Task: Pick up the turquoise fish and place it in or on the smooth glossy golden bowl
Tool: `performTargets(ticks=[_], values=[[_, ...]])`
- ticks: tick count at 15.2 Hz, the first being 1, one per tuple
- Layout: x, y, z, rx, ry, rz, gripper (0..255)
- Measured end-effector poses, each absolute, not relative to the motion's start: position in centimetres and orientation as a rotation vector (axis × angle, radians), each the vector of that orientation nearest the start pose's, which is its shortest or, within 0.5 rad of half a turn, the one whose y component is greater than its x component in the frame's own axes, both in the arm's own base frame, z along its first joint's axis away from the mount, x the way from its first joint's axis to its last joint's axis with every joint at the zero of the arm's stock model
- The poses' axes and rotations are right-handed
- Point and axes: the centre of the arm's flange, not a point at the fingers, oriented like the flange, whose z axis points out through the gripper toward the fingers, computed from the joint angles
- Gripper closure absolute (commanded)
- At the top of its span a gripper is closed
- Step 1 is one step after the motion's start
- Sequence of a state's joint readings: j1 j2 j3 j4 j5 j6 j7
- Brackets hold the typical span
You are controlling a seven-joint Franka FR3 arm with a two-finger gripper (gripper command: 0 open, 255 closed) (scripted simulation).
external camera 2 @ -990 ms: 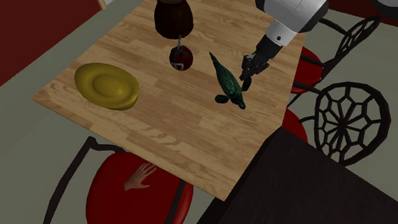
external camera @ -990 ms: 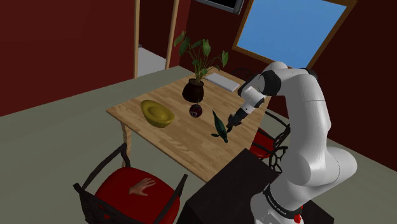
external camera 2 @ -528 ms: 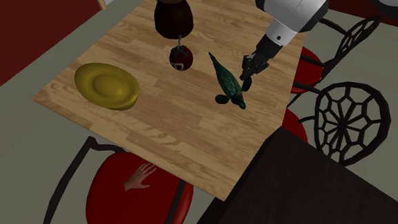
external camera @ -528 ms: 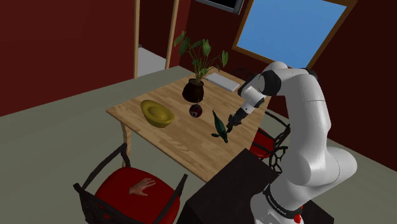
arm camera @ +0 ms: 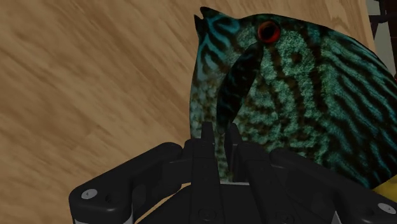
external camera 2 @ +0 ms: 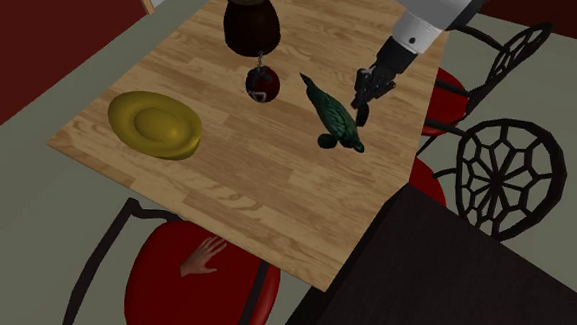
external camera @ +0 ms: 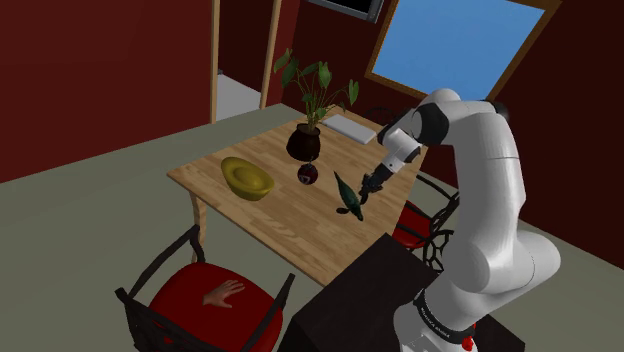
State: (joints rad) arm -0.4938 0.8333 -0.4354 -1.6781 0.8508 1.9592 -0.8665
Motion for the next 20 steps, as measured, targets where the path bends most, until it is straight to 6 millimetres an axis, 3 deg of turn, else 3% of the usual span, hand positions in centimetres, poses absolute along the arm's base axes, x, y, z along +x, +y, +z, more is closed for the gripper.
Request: performTargets(ticks=[20], values=[[42.8,-46.4,23.0,-2.522,0.668,-0.037,255]])
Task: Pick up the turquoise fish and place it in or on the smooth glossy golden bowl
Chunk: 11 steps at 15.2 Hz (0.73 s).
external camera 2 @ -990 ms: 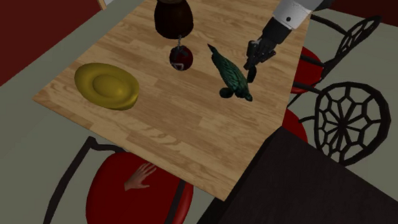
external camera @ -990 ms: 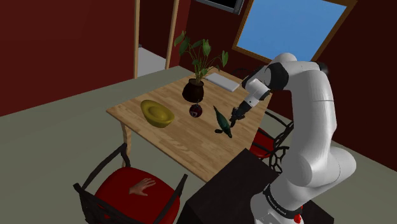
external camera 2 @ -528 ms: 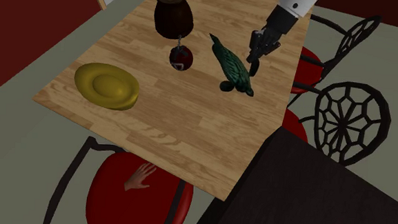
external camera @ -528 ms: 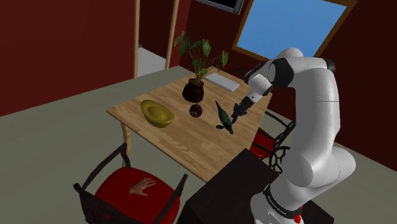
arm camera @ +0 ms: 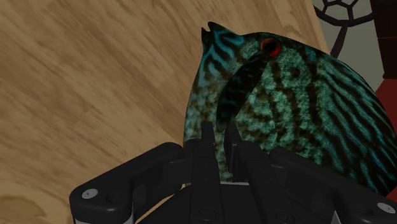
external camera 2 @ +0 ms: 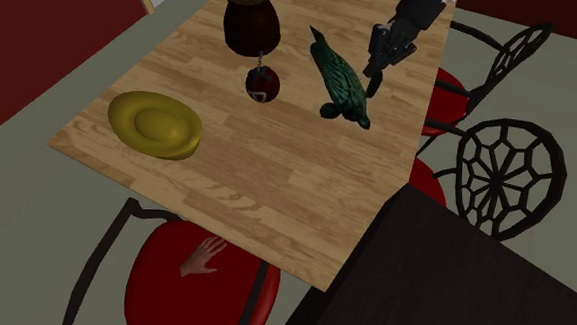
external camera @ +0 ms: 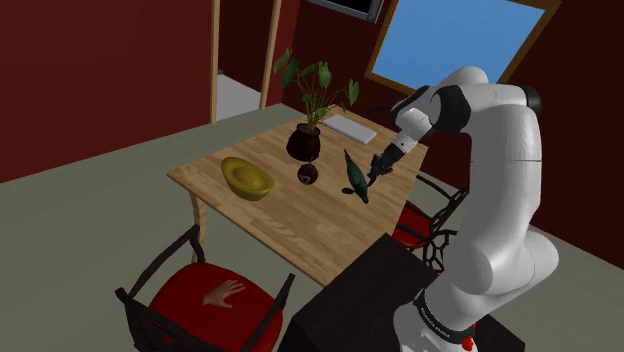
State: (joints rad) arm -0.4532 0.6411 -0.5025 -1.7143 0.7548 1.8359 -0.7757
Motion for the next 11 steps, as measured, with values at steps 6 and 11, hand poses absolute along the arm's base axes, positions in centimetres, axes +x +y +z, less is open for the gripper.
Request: performTargets(ticks=[6,11], values=[[43.4,-45.8,25.8,-2.522,0.668,-0.038,255],[47.9,-41.9,26.0,-2.522,0.666,-0.037,255]])
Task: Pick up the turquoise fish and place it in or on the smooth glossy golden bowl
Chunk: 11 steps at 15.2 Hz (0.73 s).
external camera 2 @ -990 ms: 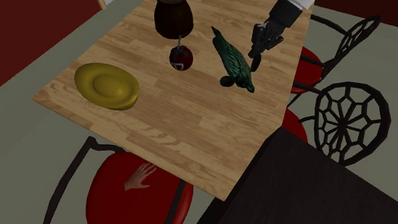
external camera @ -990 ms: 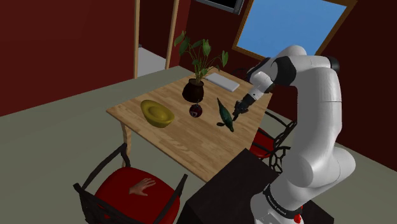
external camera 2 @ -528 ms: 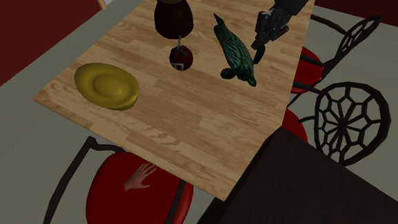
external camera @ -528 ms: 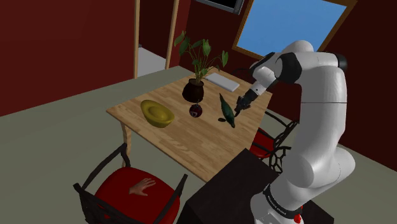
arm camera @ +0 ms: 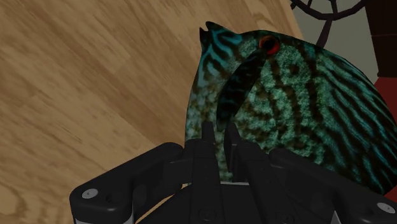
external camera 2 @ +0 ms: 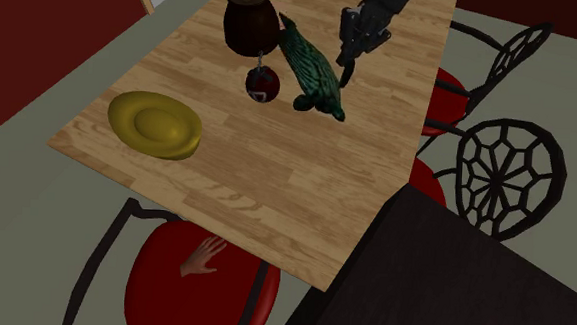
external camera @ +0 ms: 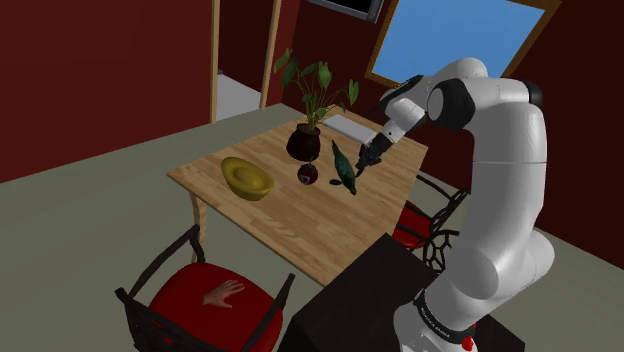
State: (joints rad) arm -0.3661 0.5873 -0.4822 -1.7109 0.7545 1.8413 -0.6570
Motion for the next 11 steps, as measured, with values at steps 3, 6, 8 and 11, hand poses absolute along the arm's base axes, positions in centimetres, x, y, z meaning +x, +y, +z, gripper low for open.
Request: performTargets(ticks=[3,6,8,11], values=[[50.7,-39.1,26.0,-2.522,0.667,-0.037,255],[53.2,-36.1,26.1,-2.523,0.666,-0.037,255],[55.3,-34.5,25.8,-2.523,0.666,-0.036,255],[58.3,-31.6,25.9,-2.523,0.666,-0.036,255]])
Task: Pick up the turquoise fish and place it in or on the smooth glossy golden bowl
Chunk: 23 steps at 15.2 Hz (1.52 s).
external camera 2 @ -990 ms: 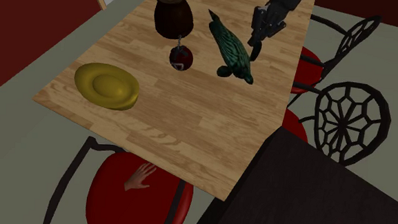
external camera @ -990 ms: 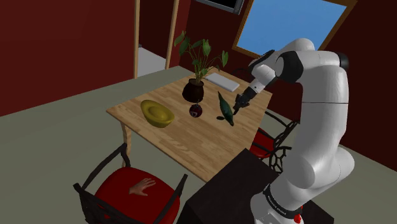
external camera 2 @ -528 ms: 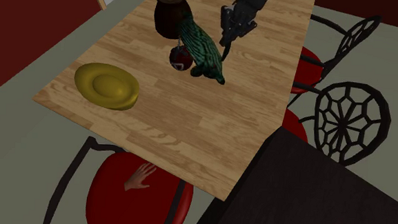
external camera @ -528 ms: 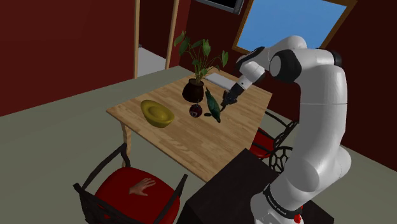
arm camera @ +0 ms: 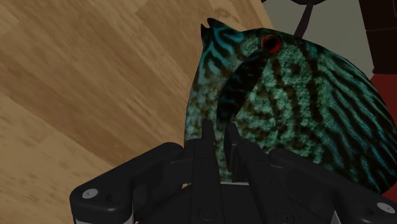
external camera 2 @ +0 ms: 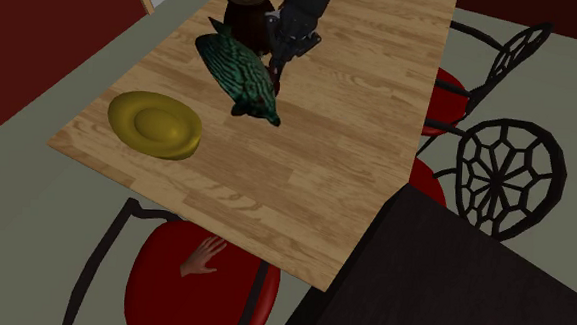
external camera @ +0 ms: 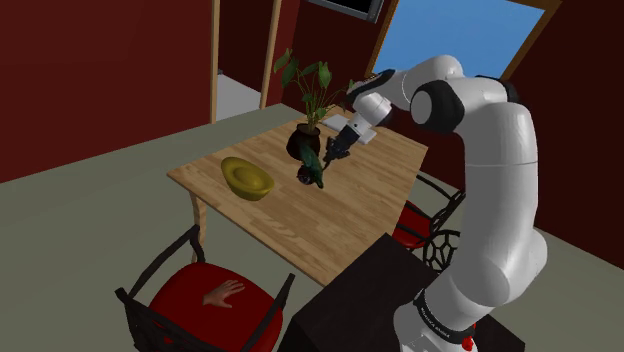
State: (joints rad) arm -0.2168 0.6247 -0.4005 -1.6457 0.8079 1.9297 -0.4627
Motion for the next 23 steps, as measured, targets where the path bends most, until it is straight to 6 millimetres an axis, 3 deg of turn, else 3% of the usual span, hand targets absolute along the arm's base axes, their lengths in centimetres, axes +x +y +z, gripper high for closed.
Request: performTargets(ticks=[18,23], values=[[75.2,-15.7,26.2,-2.523,0.667,-0.036,255],[75.8,-14.7,23.9,-2.523,0.668,-0.036,255]])
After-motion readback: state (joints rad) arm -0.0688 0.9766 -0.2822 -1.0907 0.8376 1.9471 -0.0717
